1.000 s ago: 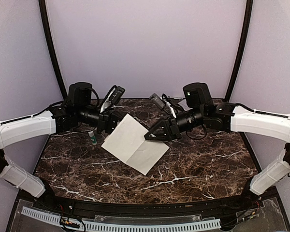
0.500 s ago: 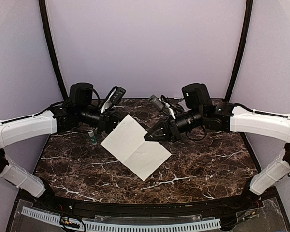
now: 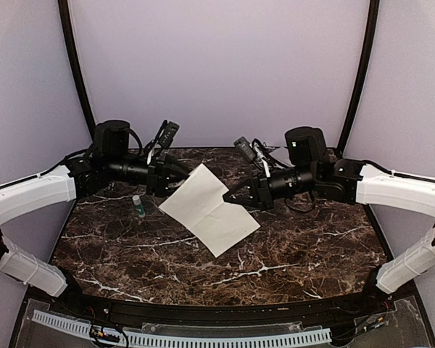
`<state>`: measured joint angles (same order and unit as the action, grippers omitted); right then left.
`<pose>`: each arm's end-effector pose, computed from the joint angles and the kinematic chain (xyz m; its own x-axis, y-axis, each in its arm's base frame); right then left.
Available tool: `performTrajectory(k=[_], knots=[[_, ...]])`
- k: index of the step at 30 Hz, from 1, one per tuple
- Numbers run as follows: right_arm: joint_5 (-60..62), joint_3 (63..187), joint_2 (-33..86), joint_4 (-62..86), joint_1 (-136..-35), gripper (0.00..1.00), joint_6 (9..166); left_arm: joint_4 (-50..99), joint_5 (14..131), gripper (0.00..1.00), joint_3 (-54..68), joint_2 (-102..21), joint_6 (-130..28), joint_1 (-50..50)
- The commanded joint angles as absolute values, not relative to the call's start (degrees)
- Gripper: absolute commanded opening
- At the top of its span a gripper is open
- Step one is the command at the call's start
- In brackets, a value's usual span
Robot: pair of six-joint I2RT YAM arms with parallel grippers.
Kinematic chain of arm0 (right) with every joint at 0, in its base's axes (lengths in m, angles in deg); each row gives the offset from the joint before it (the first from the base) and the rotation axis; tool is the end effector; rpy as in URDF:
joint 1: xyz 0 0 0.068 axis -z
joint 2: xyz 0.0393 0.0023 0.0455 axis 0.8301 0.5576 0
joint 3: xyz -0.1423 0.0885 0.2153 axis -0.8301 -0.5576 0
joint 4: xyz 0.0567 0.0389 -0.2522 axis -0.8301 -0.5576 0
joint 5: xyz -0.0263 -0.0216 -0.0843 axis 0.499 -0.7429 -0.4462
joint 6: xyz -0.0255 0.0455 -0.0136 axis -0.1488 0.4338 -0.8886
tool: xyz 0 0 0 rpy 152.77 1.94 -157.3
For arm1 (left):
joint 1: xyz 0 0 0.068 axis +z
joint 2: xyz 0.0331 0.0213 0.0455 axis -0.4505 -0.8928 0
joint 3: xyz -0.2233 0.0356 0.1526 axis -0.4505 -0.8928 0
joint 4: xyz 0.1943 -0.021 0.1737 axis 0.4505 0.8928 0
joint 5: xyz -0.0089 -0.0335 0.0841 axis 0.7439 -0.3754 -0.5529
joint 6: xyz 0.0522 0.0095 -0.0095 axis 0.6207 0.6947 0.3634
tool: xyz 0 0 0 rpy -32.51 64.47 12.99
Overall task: Place the letter into the envelope and seal it
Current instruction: Fold the letter.
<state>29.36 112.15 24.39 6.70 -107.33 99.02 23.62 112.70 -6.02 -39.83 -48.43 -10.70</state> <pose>0.1822 0.2603 0.3237 -0.5259 -0.2533 -0.8119 -0.8505 0.1666 0.4989 0.2214 -0.2033 0.3364 -0.3343 0.1224 -0.9345 0.9408 0.1019 -0.3232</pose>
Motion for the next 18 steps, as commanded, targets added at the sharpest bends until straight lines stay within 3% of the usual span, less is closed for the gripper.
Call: performTrajectory(k=[1, 8, 13, 18], knots=[[21.7, 106.6, 19.6, 18.0, -106.6, 0.00, 103.9, 20.7, 102.9, 0.67, -7.4, -32.7, -48.8, -7.6], [20.4, 105.1, 18.5, 20.2, -106.3, 0.00, 104.8, 15.7, 99.9, 0.83, -10.7, -26.3, -51.3, -6.7], [26.7, 107.8, 20.8, 17.4, -106.9, 0.00, 102.6, 16.5, 112.9, 0.85, -6.9, -31.9, -51.1, -6.9], [32.6, 109.4, 22.4, 15.3, -108.5, 0.00, 101.1, 27.0, 115.6, 0.85, 0.7, -38.9, -43.9, -10.4]])
